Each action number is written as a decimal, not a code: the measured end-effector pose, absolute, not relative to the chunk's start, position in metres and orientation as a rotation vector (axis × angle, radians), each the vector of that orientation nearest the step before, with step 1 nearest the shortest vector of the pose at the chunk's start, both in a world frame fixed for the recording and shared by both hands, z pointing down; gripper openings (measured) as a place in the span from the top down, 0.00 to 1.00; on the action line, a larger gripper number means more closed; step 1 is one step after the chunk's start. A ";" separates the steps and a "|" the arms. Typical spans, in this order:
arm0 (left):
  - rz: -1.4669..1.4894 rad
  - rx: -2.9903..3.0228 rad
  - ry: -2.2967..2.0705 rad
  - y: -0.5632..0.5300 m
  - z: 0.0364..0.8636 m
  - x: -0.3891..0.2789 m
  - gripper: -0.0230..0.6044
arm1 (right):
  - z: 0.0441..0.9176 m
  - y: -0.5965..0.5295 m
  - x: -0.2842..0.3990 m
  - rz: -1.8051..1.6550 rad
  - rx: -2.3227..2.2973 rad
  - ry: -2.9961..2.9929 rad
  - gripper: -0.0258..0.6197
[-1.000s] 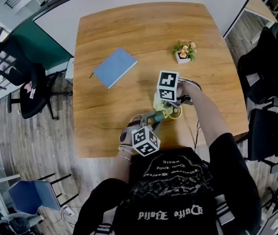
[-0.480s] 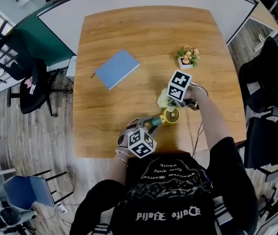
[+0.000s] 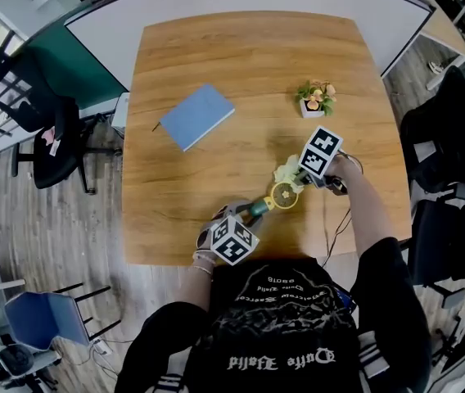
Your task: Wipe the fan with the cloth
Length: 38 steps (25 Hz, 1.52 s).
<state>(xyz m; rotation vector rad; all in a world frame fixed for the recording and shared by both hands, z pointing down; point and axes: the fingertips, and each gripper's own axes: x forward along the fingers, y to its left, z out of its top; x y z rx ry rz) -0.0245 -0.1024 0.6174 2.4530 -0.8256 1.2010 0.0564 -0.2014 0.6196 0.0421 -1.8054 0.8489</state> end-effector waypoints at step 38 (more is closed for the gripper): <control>1.023 2.223 -1.019 -0.112 0.626 -0.017 0.69 | 0.622 -0.115 0.028 0.638 0.101 -2.048 0.91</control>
